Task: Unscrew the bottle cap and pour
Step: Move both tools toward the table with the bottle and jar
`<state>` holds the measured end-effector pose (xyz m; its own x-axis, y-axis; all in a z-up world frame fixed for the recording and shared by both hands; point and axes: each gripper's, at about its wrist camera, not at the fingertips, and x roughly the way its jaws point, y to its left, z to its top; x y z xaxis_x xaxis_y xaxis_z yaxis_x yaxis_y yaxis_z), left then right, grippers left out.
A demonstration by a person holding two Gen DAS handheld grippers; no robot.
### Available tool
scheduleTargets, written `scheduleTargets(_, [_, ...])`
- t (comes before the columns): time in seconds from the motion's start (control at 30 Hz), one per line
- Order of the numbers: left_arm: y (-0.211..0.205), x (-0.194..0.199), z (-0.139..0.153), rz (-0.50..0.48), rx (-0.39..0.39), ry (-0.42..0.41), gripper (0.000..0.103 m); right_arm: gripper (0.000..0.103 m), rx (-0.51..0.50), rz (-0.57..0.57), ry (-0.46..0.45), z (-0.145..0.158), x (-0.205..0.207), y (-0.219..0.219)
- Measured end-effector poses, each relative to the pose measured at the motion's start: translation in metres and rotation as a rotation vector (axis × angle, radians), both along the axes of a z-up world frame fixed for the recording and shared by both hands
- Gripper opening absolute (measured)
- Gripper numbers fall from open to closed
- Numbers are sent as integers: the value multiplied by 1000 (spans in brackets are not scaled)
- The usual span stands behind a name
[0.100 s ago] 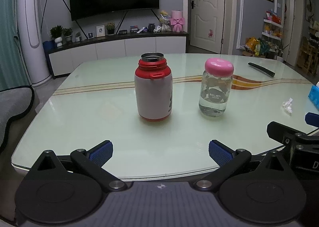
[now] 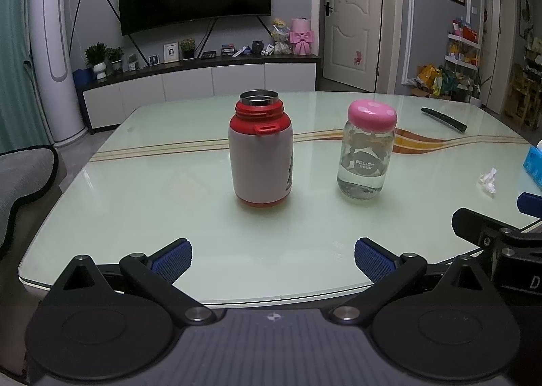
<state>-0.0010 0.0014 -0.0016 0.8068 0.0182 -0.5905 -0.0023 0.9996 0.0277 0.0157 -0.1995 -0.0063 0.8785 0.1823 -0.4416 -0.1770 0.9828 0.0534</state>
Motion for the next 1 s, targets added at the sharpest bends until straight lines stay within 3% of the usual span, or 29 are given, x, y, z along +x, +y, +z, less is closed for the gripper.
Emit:
scheduleTargets(0.5, [-13,6,16,4,12,2,103,103,6,-7,-17,4,-1,3])
scheduleTargets(1.0, [-40,39,24,8,53,5,103,103,-3,-11,-20,4,-2,4])
